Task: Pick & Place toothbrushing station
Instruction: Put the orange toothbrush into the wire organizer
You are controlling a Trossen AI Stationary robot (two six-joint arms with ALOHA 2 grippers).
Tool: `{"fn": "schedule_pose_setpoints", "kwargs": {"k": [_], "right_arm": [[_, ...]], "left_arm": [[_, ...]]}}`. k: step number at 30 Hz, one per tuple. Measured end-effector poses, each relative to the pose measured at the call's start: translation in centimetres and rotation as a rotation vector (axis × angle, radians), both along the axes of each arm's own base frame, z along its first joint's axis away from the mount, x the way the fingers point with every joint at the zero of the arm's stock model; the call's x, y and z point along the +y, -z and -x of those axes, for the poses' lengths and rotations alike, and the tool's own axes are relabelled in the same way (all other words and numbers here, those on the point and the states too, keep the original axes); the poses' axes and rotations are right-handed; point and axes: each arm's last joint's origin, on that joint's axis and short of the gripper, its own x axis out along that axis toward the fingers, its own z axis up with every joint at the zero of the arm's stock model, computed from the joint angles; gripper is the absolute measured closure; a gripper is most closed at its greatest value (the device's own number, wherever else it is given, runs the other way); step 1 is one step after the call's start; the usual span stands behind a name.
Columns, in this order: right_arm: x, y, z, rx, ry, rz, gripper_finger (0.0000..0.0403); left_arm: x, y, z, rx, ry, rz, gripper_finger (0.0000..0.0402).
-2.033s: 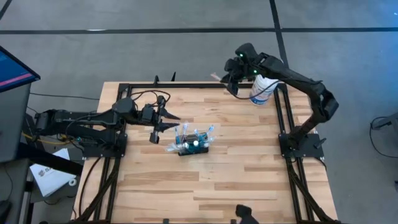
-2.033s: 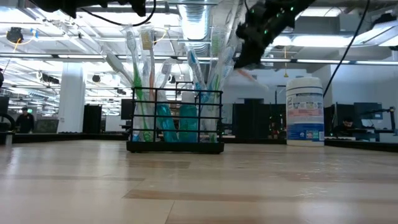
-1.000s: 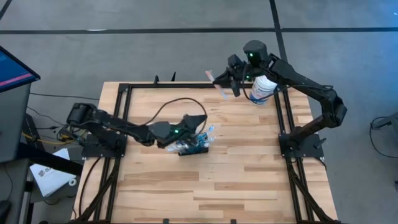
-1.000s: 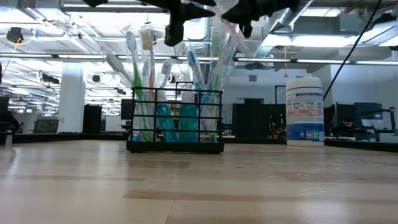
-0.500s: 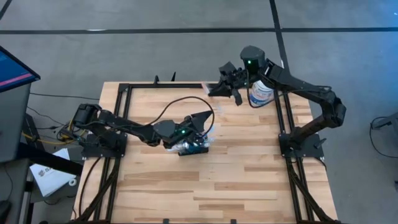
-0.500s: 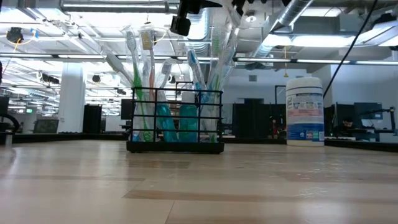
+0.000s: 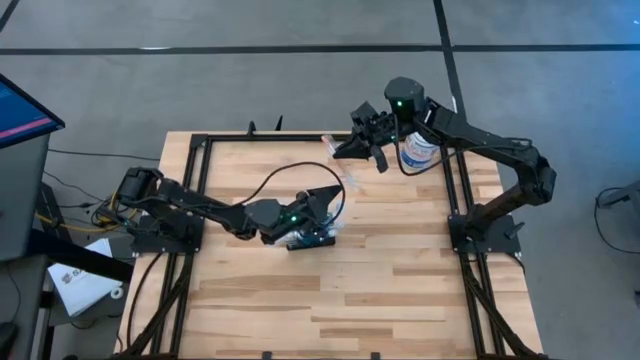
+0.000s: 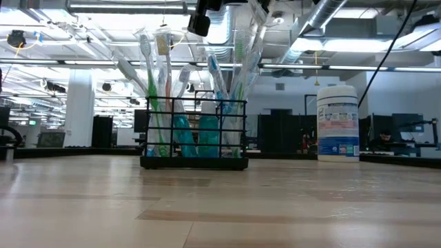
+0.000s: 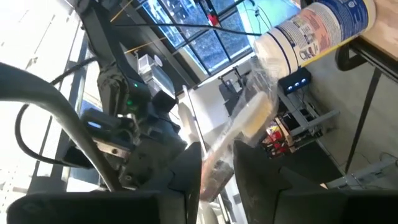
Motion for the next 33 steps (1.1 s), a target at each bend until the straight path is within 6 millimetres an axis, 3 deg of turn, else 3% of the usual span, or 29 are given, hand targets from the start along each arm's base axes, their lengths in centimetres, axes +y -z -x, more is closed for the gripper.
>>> {"fn": "schedule_pose_setpoints", "kwargs": {"k": [16, 23, 33], "right_arm": [[2.5, 0.2, -1.2, 0.033, -0.023, -0.054, 0.0400], [3.2, 0.2, -1.5, 0.043, -0.018, -0.070, 0.0400], [4.4, 1.6, -3.1, 0.101, -0.033, -0.106, 0.0399]], "left_arm": [[0.0, 0.1, 0.0, 0.012, -0.013, -0.001, 0.0315], [-1.2, 0.1, 0.2, 0.039, 0.009, -0.041, 0.0315], [-1.6, 0.2, 0.3, 0.055, 0.011, -0.059, 0.0315]]}}
